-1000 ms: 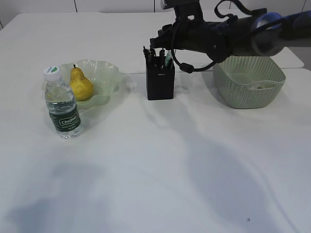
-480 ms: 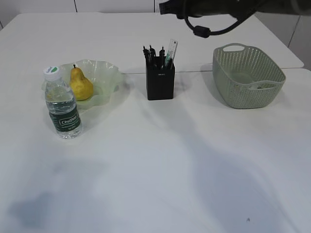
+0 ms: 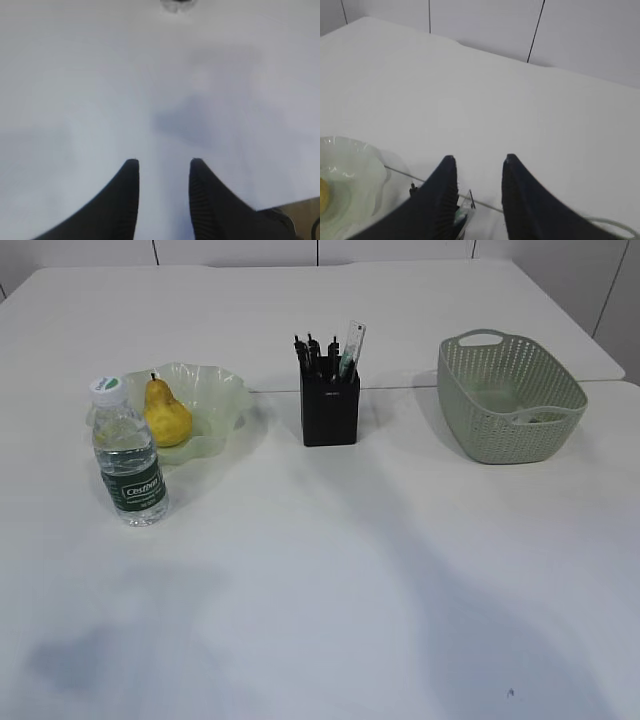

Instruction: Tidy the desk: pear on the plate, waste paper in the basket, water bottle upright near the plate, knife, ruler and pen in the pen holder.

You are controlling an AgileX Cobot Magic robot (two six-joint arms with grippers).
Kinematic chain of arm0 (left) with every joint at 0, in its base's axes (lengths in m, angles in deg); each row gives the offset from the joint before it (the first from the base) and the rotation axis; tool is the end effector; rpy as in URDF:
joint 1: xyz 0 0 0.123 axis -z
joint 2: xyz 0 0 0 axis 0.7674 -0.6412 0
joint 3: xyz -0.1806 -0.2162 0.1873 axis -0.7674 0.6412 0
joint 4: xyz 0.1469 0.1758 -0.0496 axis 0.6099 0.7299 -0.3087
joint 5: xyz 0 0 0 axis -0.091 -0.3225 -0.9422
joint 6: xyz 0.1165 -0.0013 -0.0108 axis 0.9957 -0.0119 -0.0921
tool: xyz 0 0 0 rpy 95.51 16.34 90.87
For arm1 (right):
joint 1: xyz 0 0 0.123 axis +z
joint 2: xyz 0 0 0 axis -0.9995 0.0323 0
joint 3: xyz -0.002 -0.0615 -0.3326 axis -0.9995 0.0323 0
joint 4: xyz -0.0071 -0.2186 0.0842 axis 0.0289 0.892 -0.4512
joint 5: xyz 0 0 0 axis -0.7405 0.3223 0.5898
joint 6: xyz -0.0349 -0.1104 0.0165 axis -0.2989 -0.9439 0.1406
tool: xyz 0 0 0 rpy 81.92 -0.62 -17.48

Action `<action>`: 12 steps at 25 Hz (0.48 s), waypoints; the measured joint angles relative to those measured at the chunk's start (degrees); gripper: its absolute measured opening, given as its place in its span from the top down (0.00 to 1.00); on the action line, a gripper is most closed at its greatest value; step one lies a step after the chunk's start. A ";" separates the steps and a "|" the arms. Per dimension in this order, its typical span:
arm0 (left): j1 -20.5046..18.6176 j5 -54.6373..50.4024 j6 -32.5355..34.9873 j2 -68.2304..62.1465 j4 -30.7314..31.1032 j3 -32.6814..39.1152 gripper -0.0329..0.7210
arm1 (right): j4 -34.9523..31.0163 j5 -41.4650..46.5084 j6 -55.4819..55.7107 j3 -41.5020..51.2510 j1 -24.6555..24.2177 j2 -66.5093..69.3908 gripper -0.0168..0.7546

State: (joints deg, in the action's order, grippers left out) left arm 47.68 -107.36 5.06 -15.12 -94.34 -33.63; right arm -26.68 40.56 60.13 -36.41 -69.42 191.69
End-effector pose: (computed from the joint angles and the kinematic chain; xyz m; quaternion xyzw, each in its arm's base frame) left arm 0.0766 -0.0174 0.3085 0.0118 0.9504 -0.0761 0.3013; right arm 0.4500 0.1437 0.4147 -0.1580 0.7943 0.0318 0.5858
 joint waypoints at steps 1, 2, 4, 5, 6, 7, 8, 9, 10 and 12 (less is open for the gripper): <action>0.00 0.80 0.00 0.80 0.00 0.00 0.64 | 0.00 0.28 0.00 0.00 0.00 -1.00 0.64; 0.00 1.83 0.00 1.64 0.00 0.00 0.64 | 0.00 0.76 0.00 0.00 0.00 -1.80 0.64; 0.00 3.22 0.00 2.94 0.23 0.00 0.64 | 0.12 2.41 0.00 0.00 0.00 -3.67 0.64; 0.00 3.41 0.00 3.58 0.37 0.00 0.64 | 0.12 3.32 0.00 0.00 0.00 -4.48 0.64; 0.00 3.65 0.00 4.24 0.83 0.00 0.64 | 0.12 4.37 0.00 0.00 0.00 -5.19 0.64; 0.00 3.76 0.00 4.78 1.28 0.00 0.64 | 0.12 5.04 0.00 0.00 0.00 -6.06 0.64; 0.00 3.73 0.00 5.47 1.68 0.00 0.64 | 0.12 5.69 0.00 0.00 0.00 -6.91 0.64; 0.00 3.88 0.00 6.14 1.93 0.00 0.64 | 0.12 6.13 0.00 0.00 0.00 -7.61 0.64; 0.00 3.88 0.00 6.81 2.06 0.00 0.64 | 0.24 6.54 0.00 0.00 0.00 -8.58 0.64; 0.00 4.06 0.00 8.11 2.20 0.00 0.64 | 0.36 7.01 0.00 0.00 0.00 -10.74 0.64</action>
State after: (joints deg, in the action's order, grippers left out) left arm 47.68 -103.29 5.06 -7.00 -92.14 -33.63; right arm -26.32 47.57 60.13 -36.41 -69.42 180.95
